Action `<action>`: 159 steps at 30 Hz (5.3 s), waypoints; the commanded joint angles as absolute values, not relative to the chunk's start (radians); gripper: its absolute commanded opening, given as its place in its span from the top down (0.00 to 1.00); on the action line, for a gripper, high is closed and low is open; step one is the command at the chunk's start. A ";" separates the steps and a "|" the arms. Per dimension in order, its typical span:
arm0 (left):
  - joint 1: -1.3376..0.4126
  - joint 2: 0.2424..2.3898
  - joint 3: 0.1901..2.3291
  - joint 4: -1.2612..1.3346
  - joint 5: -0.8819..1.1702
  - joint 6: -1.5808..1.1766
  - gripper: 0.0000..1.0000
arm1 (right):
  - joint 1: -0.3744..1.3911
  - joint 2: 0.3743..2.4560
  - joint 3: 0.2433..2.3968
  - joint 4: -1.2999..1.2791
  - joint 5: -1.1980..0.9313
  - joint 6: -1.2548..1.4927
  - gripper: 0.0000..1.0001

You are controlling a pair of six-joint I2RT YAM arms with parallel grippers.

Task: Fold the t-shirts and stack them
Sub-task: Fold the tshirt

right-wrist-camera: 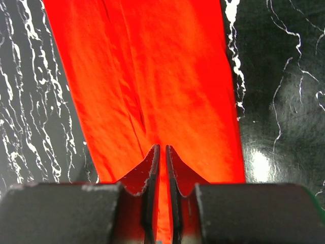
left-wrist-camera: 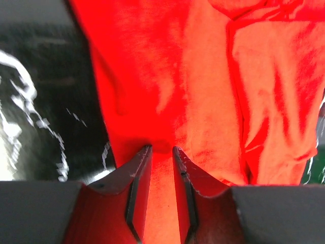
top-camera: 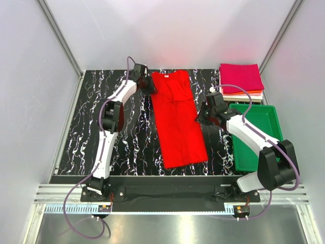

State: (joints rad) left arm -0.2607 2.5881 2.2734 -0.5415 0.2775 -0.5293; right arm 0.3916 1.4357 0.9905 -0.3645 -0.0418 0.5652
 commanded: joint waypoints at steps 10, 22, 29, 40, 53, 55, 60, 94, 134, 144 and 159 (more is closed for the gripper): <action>-0.232 2.325 2.139 -0.503 0.420 -0.433 0.58 | 0.390 1.347 0.873 -0.383 -0.055 0.569 0.85; -0.411 1.726 1.363 -0.444 0.290 -0.506 0.57 | 0.403 1.289 0.625 -0.431 -0.117 0.718 0.94; -0.651 1.497 1.027 -0.430 0.134 -0.581 0.51 | 0.448 1.286 0.595 -0.494 -0.019 0.741 0.99; -0.831 1.368 0.747 -0.329 0.101 -0.725 0.46 | 0.462 1.240 0.647 -0.561 -0.024 0.765 0.92; -0.905 1.503 0.716 -0.224 0.155 -0.759 0.54 | 0.463 1.134 0.744 -0.706 -0.029 0.750 0.85; -0.908 1.522 0.715 -0.225 0.150 -0.764 0.59 | 0.462 1.127 0.732 -0.709 -0.029 0.746 0.83; -0.907 1.459 0.693 -0.333 0.052 -0.775 1.00 | 0.466 1.134 0.719 -0.716 -0.080 0.733 0.80; -0.867 1.221 0.569 -0.382 0.066 -0.845 0.52 | 0.684 1.229 0.522 -0.480 -0.100 0.899 0.72; -0.687 1.346 0.842 -0.436 0.117 -0.704 1.00 | 0.690 1.285 0.897 -0.578 0.144 0.620 1.00; -0.531 1.652 1.191 -0.483 0.115 -0.603 1.00 | 0.623 1.647 1.242 -0.574 0.176 0.427 1.00; -0.388 2.008 1.660 -0.548 0.106 -0.528 1.00 | 0.462 1.974 1.660 -0.617 0.130 0.299 1.00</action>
State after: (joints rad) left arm -0.4099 1.9854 1.5833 -0.5346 0.1074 -0.5575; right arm 0.4767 1.9446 1.5803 -0.6006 0.1371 0.3428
